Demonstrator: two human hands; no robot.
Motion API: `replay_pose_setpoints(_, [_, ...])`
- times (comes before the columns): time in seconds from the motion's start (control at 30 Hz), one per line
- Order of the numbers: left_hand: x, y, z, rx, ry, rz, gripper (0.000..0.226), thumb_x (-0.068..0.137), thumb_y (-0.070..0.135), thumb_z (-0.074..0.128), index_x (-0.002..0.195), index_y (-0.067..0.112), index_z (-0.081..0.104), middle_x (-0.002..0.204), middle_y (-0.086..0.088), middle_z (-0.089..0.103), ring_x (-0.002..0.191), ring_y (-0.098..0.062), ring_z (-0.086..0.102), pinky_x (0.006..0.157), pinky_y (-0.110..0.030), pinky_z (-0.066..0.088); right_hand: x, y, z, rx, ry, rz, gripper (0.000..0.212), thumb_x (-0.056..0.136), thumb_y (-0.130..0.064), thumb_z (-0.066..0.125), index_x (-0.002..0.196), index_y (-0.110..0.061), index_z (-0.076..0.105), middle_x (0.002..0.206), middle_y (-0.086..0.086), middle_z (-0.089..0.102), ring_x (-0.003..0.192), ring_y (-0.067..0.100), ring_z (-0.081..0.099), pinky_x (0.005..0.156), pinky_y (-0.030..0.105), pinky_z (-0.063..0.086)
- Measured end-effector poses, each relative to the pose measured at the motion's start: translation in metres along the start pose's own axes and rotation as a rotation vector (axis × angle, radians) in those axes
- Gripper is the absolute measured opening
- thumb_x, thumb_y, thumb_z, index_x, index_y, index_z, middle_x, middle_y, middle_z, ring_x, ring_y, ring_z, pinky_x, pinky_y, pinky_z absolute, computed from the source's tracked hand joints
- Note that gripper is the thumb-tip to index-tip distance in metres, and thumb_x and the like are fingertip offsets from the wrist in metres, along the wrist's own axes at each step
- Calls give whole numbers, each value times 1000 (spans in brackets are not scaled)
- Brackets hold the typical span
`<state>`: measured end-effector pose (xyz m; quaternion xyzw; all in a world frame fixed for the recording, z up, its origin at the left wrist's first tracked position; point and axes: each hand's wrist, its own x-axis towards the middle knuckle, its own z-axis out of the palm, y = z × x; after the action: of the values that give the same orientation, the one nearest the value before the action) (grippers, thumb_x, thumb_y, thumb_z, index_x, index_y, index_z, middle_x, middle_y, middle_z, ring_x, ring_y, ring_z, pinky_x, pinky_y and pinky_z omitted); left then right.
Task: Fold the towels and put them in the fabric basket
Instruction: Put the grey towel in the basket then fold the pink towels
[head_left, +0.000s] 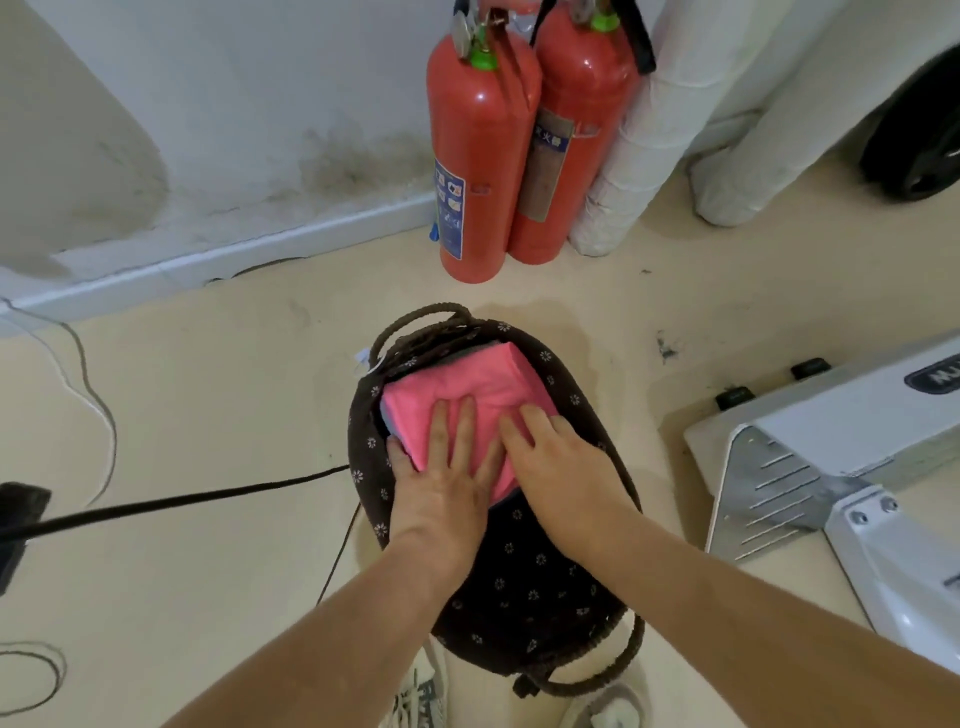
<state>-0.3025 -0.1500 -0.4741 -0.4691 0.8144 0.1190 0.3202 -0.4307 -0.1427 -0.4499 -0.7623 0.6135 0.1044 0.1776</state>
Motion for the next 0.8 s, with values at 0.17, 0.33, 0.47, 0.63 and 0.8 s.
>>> replay_pose_setpoints(0.17, [-25,-8,-19,-96,135,43,73,92,56,34,150,31,-5,159,-11,-17,146,-33,-11,108,-67,3,-31,-8,-9,-78,-10,4,54,74,-24,66,124,-4,60,115,14,64,104,30,61,83,44,54])
replay_pose_setpoints(0.33, [-50,-8,-3,-158,171,-23,62,95,52,24,149,39,-3,160,-10,-7,147,-32,-6,113,-60,2,-47,-6,-13,-95,-160,-30,77,86,-26,56,152,-12,17,158,12,22,146,27,19,115,55,19])
replay_pose_setpoints(0.47, [-68,3,-31,-428,290,-56,54,94,37,32,147,34,25,157,-14,19,145,-32,18,116,-47,22,-75,4,-42,-35,-89,-27,72,64,-28,76,131,-14,56,132,11,60,126,28,53,93,51,49])
replay_pose_setpoints(0.63, [-124,10,-75,-877,433,-128,46,98,18,41,142,32,40,154,-1,31,141,-21,31,110,-29,28,-124,28,-107,30,91,-4,58,81,-30,45,138,-16,48,134,4,58,123,22,55,93,38,51])
replay_pose_setpoints(0.8, [-185,50,-111,-1066,594,-150,34,91,5,51,113,23,69,112,8,67,103,-12,61,90,-20,44,-201,50,-168,358,89,-28,45,95,-27,38,140,-28,38,131,-8,55,102,15,58,82,28,47])
